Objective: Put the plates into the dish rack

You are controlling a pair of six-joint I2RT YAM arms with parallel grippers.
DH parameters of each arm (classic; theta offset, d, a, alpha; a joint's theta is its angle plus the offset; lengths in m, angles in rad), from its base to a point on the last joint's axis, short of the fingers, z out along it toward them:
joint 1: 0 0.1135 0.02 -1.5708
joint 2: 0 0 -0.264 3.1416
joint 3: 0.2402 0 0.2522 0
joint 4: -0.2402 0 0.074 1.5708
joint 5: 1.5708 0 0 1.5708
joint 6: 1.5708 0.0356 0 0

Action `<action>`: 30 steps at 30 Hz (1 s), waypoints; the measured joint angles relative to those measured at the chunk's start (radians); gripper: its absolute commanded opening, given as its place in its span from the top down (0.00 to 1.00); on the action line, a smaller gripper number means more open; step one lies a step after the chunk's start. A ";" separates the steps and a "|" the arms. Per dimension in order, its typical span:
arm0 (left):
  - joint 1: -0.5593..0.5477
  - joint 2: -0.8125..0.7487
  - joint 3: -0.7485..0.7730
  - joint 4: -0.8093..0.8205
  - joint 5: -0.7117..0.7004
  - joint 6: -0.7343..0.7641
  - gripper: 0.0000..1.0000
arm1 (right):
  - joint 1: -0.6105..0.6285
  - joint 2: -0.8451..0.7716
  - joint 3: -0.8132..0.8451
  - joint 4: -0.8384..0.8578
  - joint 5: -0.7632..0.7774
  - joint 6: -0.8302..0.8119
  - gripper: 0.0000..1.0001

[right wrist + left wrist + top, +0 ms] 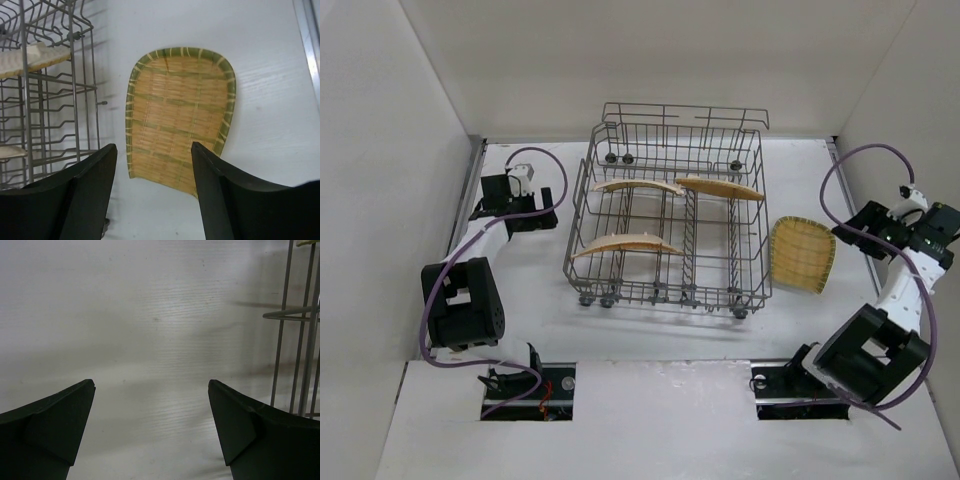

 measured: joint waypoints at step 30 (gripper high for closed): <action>0.085 0.050 0.023 0.116 0.085 -0.111 0.00 | 0.050 0.367 0.108 -0.098 0.184 0.052 0.38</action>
